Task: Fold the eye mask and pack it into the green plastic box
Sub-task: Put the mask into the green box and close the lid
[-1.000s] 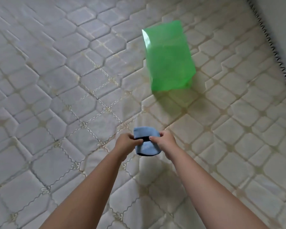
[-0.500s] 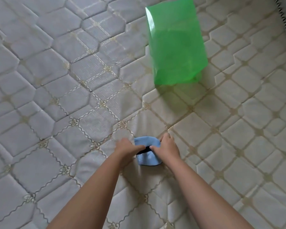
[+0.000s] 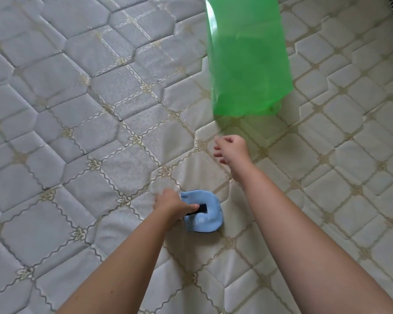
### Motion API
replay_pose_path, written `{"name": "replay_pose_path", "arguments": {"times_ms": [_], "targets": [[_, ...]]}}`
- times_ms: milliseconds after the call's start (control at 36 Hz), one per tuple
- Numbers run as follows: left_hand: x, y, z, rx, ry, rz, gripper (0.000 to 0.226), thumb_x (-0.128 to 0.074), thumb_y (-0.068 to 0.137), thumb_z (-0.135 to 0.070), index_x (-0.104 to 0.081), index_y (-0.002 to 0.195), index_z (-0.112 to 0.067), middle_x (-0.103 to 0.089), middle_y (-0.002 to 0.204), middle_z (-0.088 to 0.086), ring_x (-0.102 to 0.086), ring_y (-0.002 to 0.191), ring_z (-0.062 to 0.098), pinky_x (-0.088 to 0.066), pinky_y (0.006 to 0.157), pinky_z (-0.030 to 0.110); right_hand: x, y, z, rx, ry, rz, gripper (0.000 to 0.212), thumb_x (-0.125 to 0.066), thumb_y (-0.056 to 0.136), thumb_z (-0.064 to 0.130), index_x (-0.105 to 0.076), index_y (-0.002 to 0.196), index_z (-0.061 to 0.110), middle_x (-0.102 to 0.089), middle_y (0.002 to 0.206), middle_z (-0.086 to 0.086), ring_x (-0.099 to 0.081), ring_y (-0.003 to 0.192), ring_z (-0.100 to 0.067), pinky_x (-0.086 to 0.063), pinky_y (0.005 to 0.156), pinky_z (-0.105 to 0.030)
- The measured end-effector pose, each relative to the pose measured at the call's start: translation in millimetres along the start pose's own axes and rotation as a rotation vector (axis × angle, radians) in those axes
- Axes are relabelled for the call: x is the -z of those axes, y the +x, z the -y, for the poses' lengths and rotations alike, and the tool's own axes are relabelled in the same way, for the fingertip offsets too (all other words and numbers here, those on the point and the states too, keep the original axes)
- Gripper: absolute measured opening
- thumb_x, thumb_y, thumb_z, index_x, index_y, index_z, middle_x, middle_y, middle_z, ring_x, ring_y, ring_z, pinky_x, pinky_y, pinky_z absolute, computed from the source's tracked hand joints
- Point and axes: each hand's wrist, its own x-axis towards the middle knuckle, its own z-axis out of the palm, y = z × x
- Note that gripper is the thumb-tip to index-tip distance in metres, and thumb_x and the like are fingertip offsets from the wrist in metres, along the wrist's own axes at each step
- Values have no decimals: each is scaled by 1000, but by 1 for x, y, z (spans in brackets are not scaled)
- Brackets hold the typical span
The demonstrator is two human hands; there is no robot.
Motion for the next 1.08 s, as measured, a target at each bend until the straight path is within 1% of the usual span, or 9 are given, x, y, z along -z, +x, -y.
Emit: {"name": "replay_pose_path", "arguments": {"times_ms": [83, 194, 389, 472, 611, 695, 806, 972, 1084], "targets": [[0, 0, -3, 23, 2, 5, 81, -78, 66, -48, -41, 123, -5, -56, 120, 18, -57, 109, 28, -52, 85, 35, -1, 13, 18, -133, 265, -18, 19, -53, 91, 28, -54, 88, 9, -57, 75, 0, -55, 62, -10, -42, 53, -21], [-2, 0, -4, 45, 23, -8, 84, -77, 66, -48, -37, 126, -4, -51, 125, 17, -50, 117, 29, -48, 95, 39, -3, 29, 38, -195, 384, -17, 32, -53, 89, 41, -51, 76, 12, -58, 76, -2, -55, 65, -13, -42, 59, -25], [0, -1, -7, 73, 32, 14, 86, -78, 66, -48, -36, 127, -4, -49, 127, 17, -50, 117, 30, -48, 93, 36, -12, 48, 68, -280, 514, 8, 54, -43, 83, 64, -49, 80, 10, -56, 81, -3, -55, 71, -18, -39, 61, -27], [0, -1, -8, 75, 27, 12, 87, -78, 66, -47, -34, 128, -5, -46, 129, 18, -49, 118, 30, -47, 94, 36, -15, 57, 76, -326, 510, -30, 63, -44, 80, 69, -51, 90, 7, -56, 81, -3, -54, 66, -18, -37, 57, -25], [0, -4, -9, 72, 21, 8, 84, -78, 66, -45, -36, 126, -5, -46, 128, 17, -48, 118, 30, -46, 97, 38, -15, 68, 69, -375, 452, -76, 51, -53, 82, 58, -52, 96, 8, -54, 75, -3, -54, 62, -18, -37, 54, -26], [1, -4, -10, 81, 6, 11, 85, -79, 66, -45, -35, 127, -5, -44, 129, 18, -48, 117, 30, -47, 97, 39, -17, 68, 60, -342, 445, -118, 45, -57, 83, 52, -52, 86, 8, -56, 70, -3, -56, 58, -17, -42, 53, -26], [2, -6, -11, 80, -6, 20, 86, -78, 67, -45, -34, 128, -5, -43, 130, 18, -48, 118, 29, -47, 96, 37, -21, 67, 58, -276, 463, -148, 38, -51, 90, 43, -48, 73, 9, -60, 69, -2, -59, 56, -14, -42, 52, -24], [2, -6, -11, 76, 1, 13, 86, -78, 67, -45, -34, 129, -4, -41, 133, 17, -45, 122, 30, -47, 96, 36, -17, 72, 68, -215, 462, -197, 29, -51, 94, 23, -43, 69, 9, -58, 66, -3, -56, 48, -10, -30, 31, -12], [2, -6, -11, 71, -19, 14, 85, -79, 67, -43, -35, 128, -5, -43, 131, 18, -47, 119, 30, -49, 93, 37, -16, 70, 74, -223, 496, -235, 29, -53, 92, 11, -42, 65, 5, -55, 63, -5, -54, 46, -12, -28, 26, -9]]}}
